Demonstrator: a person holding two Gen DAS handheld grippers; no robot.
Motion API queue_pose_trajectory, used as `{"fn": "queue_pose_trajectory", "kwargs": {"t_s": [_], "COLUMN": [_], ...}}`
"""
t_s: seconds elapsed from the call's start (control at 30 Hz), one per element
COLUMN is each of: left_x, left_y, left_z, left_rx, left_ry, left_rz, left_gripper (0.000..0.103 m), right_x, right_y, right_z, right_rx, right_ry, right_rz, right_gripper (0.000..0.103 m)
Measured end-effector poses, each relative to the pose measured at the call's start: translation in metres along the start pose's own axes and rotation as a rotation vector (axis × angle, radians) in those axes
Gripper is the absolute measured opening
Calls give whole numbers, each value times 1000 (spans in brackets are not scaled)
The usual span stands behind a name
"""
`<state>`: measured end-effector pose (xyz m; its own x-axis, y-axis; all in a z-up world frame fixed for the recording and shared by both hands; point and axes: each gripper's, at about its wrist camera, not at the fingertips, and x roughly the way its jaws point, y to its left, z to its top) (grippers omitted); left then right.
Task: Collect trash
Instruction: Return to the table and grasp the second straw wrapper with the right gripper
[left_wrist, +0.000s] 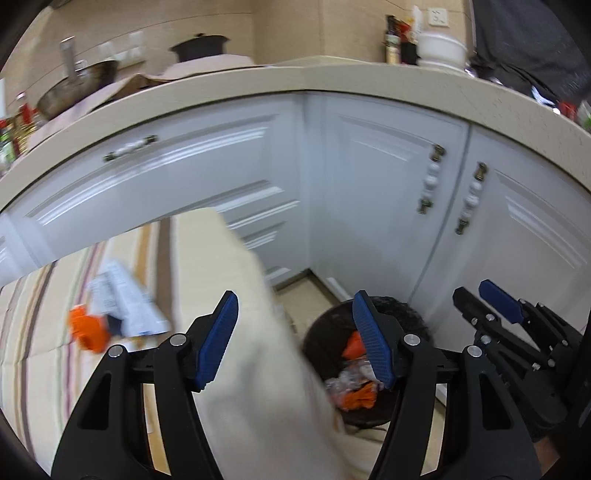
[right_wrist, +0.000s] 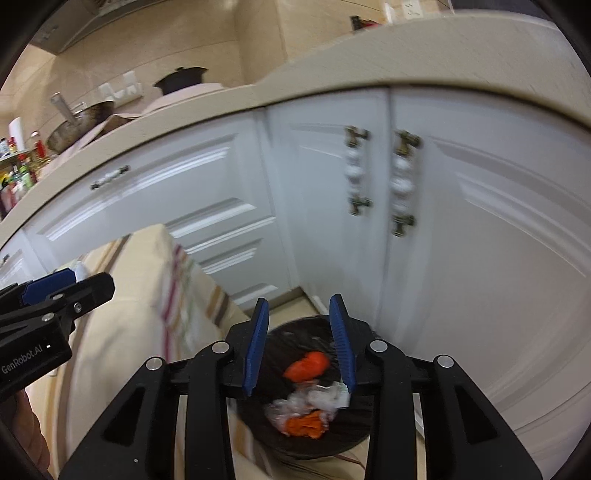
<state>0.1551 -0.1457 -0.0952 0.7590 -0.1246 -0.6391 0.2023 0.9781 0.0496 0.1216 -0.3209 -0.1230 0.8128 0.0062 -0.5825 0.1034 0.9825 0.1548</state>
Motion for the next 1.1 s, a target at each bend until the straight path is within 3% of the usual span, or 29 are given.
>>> {"fn": "queue_pose_trajectory", "kwargs": {"t_s": [0.57,0.83,1.1], "left_x": [-85,-103,-106], "left_y": [198,257,286], "left_z": [-51,-83,-103], "left_rx": [-240,-331,-385], "left_ry": [6,40,61], "left_rz": [306,380,393], "left_gripper": [63,63,63], "right_x": [-16,-11,1], "right_y": [169,227,250], "right_z": [-1,-19,-36], "right_rx": [-207,-295,-340], "right_ry": [28,98,183], "right_rz": [264,325,302], "right_gripper": [37,37,37]}}
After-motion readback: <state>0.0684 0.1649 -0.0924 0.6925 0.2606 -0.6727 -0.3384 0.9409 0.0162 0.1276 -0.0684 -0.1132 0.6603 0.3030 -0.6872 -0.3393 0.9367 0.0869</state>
